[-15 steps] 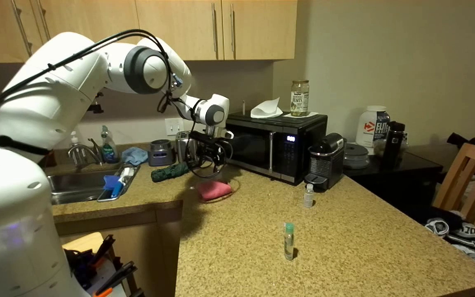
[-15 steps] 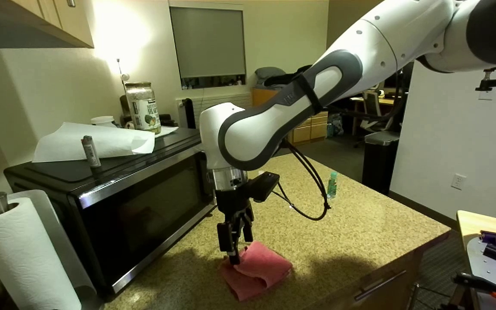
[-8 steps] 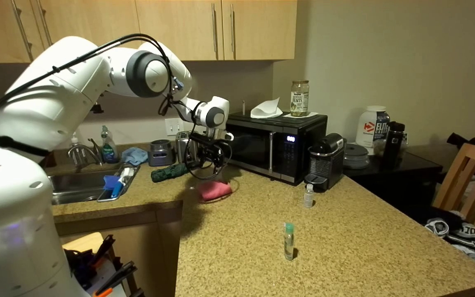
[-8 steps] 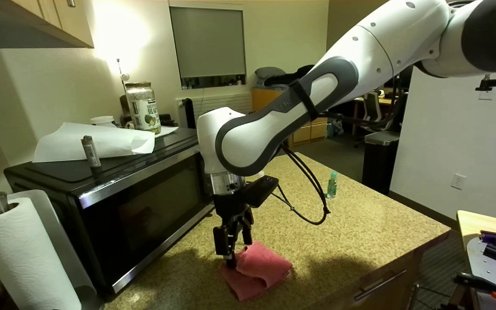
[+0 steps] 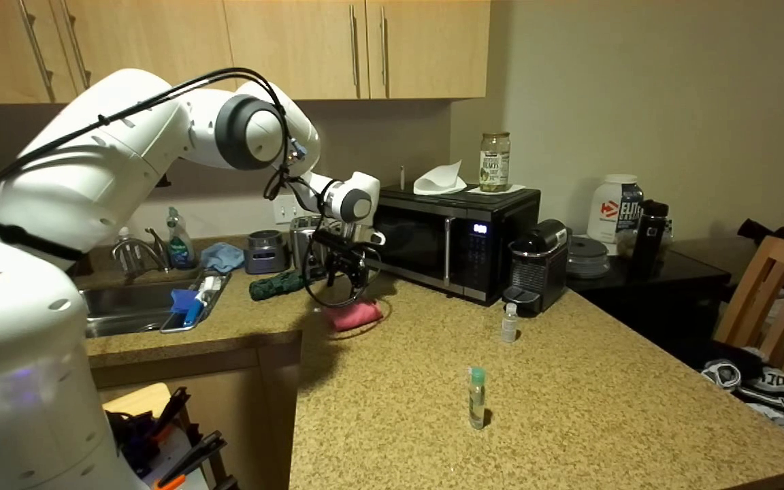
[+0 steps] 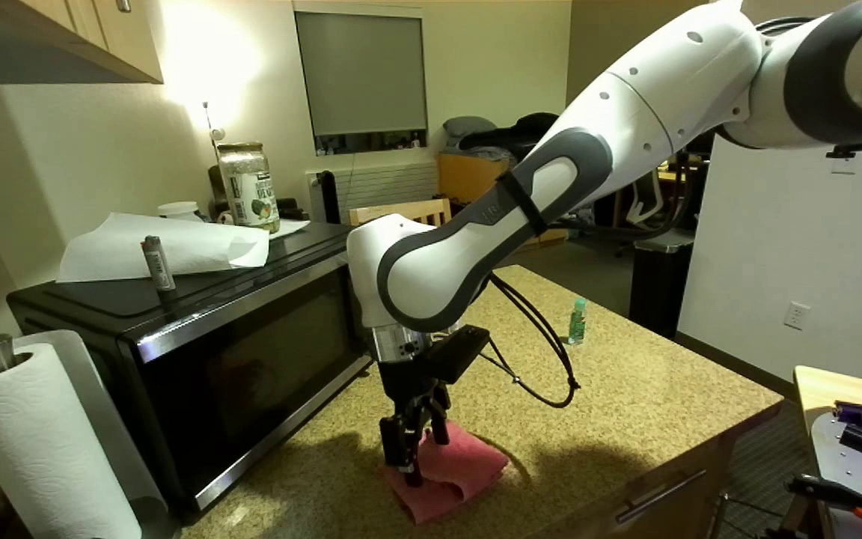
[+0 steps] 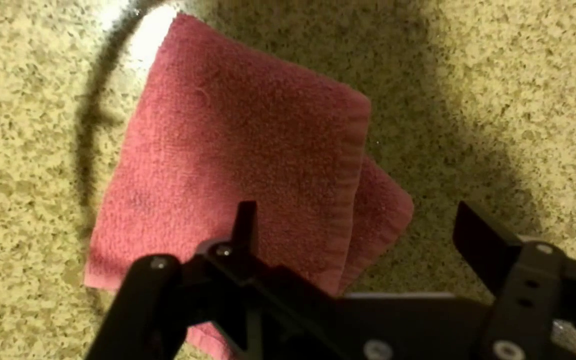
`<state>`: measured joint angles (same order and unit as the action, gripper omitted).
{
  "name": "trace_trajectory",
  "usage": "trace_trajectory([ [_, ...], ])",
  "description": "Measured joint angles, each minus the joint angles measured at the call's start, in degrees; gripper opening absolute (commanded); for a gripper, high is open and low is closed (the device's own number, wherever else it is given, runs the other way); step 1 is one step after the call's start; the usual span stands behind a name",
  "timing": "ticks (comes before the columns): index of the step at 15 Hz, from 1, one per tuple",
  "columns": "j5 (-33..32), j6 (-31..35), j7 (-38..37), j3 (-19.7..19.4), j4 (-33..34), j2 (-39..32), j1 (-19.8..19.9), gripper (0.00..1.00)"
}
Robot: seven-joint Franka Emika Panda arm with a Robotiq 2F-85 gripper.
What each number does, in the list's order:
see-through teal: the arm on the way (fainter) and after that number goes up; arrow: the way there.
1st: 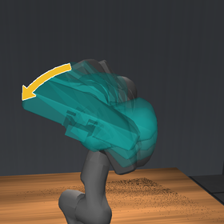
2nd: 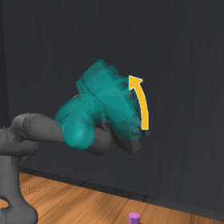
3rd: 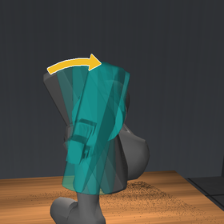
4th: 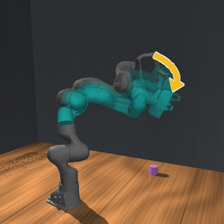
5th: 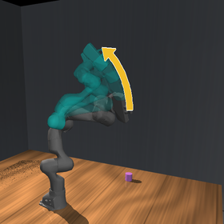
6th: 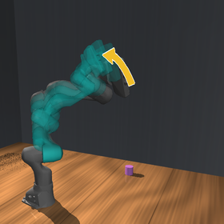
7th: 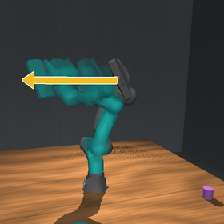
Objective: Fold the pink towel in half from right to left
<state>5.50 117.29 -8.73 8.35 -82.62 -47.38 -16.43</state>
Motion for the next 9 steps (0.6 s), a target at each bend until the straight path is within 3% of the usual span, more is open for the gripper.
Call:
trace_trajectory([
  [4, 0.25, 0.0, -1.46, 0.06, 0.0, -0.96, -0.14, 1.0],
  [5, 0.54, 0.0, -1.76, 0.08, 0.0, -1.11, -0.16, 0.75],
  [6, 0.97, 0.0, -1.97, 0.08, 0.0, -1.24, -0.16, 0.73],
  [9, 2.79, 0.04, -2.28, 0.08, 0.0, -1.62, -0.07, 0.53],
])
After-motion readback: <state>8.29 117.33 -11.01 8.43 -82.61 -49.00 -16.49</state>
